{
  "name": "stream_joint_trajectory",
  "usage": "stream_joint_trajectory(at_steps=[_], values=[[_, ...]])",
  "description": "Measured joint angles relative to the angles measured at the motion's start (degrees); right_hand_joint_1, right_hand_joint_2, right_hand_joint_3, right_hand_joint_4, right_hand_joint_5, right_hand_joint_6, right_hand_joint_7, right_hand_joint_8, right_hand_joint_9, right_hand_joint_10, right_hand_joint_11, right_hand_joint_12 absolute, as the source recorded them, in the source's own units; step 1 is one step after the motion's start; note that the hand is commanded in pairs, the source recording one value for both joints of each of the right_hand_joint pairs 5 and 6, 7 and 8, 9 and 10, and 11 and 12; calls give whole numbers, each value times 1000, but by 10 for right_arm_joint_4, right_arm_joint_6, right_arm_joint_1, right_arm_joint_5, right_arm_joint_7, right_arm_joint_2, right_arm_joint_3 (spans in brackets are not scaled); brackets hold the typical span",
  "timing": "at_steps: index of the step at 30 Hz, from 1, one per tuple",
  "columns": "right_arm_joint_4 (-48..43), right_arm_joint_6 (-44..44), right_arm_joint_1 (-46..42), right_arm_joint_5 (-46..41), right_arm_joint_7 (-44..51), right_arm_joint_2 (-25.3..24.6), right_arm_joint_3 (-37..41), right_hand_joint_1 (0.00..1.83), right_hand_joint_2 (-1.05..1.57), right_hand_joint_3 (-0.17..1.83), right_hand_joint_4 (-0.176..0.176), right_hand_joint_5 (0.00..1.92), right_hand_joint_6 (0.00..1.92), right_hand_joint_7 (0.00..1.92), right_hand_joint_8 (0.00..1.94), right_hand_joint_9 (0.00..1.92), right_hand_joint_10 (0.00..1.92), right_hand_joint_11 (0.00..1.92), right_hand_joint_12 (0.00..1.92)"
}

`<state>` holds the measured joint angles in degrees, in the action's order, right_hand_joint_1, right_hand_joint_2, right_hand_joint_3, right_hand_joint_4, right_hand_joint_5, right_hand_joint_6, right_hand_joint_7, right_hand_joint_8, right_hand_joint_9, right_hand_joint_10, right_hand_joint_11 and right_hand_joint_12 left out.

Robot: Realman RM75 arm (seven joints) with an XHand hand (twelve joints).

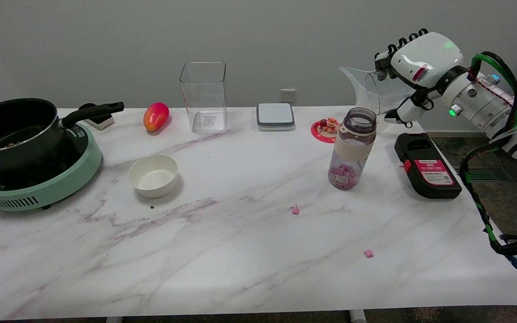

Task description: Place the cup on the table.

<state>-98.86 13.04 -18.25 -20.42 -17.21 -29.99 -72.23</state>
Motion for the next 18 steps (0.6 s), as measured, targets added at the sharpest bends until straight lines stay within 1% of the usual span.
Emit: stream_joint_trajectory(at_steps=[18], values=[[0, 12, 0, 16, 1, 5, -1, 1547, 788, 950, 0, 1463, 1463, 1549, 1549, 1487, 1487, 1280, 1280]])
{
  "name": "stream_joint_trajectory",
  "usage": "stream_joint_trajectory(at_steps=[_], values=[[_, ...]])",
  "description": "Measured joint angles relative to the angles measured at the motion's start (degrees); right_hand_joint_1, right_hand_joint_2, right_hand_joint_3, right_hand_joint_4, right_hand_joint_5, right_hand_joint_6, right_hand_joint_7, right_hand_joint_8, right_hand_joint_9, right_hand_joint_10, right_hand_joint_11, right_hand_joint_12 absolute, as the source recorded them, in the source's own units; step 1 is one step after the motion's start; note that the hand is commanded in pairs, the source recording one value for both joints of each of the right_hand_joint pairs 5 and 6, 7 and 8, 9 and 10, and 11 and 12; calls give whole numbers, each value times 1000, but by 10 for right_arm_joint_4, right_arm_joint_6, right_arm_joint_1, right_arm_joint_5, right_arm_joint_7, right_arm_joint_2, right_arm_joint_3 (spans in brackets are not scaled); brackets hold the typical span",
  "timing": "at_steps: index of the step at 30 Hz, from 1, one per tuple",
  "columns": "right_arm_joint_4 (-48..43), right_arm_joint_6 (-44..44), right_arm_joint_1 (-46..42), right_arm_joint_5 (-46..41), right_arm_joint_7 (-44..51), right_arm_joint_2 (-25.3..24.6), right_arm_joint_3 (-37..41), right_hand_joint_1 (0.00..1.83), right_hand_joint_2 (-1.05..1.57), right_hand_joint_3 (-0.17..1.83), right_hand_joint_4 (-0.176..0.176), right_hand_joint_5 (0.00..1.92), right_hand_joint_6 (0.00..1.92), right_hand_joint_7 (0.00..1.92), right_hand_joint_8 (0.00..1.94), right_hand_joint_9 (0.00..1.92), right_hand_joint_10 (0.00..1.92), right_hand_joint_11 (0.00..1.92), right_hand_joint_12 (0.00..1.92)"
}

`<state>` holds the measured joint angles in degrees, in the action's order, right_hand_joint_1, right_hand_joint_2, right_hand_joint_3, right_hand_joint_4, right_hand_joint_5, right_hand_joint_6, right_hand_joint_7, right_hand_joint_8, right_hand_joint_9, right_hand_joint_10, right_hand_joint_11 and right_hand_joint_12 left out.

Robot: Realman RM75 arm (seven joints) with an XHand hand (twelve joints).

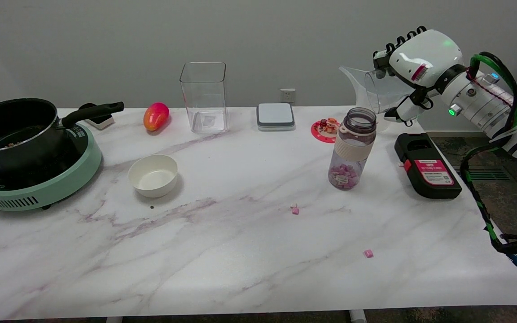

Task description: Place the cup on the table.

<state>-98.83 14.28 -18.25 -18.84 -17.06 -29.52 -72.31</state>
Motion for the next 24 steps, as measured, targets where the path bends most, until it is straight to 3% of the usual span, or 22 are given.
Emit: stream_joint_trajectory(at_steps=[24], values=[[1, 26, -3, 27, 2, -1, 0, 1535, 867, 880, 0, 1473, 1473, 1565, 1565, 1503, 1503, 1293, 1293]])
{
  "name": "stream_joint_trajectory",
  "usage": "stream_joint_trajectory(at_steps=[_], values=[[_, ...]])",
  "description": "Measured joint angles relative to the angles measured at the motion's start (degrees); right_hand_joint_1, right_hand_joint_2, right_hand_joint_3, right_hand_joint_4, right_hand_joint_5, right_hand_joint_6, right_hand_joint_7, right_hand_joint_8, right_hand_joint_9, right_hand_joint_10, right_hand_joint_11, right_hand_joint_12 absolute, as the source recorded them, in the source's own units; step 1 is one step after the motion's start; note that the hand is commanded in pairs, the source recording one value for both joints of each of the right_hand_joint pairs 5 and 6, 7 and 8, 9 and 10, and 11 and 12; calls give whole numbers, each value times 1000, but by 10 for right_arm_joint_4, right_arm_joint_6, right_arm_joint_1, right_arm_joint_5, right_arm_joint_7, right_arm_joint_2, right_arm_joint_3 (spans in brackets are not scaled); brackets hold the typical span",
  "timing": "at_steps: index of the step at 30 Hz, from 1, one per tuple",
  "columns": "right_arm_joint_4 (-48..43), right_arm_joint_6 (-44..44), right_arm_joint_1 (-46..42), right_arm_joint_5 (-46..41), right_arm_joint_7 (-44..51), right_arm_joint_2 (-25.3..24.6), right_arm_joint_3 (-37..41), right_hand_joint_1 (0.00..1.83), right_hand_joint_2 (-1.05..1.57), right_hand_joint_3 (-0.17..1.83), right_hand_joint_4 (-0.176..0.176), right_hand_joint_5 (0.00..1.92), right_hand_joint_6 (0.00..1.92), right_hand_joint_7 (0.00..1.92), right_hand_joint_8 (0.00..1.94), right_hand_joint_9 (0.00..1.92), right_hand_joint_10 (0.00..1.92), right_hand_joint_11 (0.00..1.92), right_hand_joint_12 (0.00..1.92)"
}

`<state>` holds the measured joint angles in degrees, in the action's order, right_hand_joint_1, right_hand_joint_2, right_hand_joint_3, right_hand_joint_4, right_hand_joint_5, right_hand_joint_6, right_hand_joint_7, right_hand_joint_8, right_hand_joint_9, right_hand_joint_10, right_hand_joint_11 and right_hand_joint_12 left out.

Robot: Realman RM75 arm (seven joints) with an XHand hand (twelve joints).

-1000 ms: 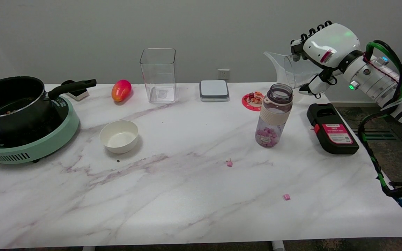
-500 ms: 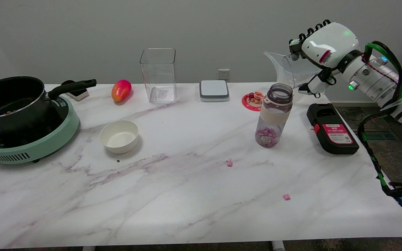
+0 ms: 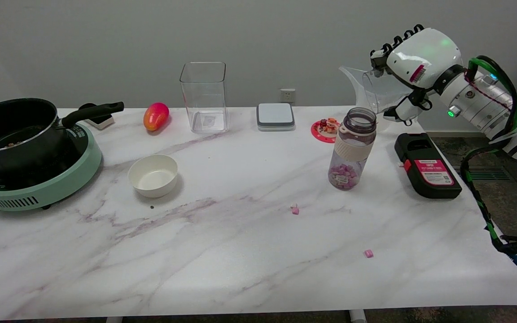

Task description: Place the cup on the table.

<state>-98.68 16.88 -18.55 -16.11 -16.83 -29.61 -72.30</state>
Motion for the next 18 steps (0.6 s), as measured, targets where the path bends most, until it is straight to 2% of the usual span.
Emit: stream_joint_trajectory(at_steps=[18], values=[[9, 23, -2, 16, 1, -1, 2, 1519, 953, 792, 0, 1506, 1506, 1577, 1577, 1523, 1523, 1302, 1302]])
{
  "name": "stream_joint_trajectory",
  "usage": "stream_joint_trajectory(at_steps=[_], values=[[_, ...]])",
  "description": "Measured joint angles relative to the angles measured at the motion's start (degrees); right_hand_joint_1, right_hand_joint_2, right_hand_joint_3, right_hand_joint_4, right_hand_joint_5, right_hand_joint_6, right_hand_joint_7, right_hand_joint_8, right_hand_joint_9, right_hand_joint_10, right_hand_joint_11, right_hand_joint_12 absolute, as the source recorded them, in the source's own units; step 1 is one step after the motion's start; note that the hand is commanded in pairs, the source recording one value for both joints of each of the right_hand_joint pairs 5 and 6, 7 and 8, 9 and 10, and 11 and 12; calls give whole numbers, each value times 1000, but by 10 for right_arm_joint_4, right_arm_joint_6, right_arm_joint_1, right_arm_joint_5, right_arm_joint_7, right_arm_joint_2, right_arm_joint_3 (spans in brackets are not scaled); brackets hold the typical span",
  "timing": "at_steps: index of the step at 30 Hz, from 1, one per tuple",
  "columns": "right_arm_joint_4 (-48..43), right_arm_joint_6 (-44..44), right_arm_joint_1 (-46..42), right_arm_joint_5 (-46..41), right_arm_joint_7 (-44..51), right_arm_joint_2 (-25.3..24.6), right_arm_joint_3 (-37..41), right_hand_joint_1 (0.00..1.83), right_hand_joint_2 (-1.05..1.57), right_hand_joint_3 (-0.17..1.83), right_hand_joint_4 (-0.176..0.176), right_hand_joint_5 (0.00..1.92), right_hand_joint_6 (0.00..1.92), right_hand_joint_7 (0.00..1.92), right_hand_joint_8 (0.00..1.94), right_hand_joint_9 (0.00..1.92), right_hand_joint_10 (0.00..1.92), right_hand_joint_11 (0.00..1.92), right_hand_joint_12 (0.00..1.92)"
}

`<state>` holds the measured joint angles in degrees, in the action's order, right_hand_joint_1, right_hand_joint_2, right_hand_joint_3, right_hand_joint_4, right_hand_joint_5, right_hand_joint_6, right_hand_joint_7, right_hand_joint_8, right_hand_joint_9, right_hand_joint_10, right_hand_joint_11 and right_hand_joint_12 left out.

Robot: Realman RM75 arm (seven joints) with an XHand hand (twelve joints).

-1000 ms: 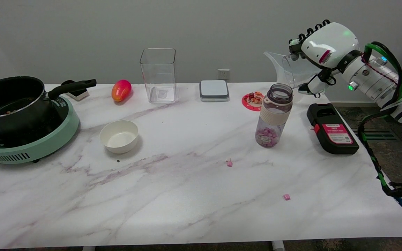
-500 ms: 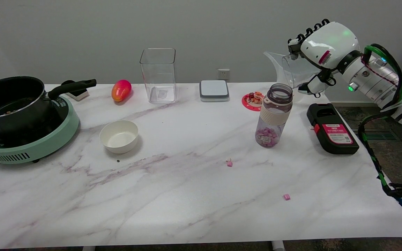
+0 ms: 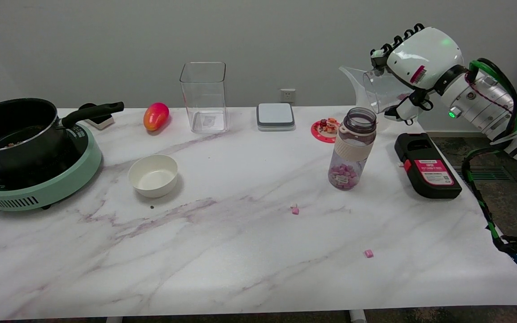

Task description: Place the cup on the table.

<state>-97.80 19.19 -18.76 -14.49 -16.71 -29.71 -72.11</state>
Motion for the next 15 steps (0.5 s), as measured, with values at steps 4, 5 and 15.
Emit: stream_joint_trajectory(at_steps=[4, 5, 15], values=[[2, 4, 0, 3, 0, 0, 0, 1516, 964, 782, 0, 1500, 1500, 1577, 1577, 1524, 1524, 1302, 1302], [2, 5, 0, 4, 0, 0, 0, 1516, 965, 782, 0, 1500, 1500, 1578, 1578, 1524, 1524, 1303, 1303], [6, 11, 0, 7, 0, 0, 0, 1513, 978, 761, 0, 1515, 1515, 1580, 1580, 1525, 1525, 1306, 1306]])
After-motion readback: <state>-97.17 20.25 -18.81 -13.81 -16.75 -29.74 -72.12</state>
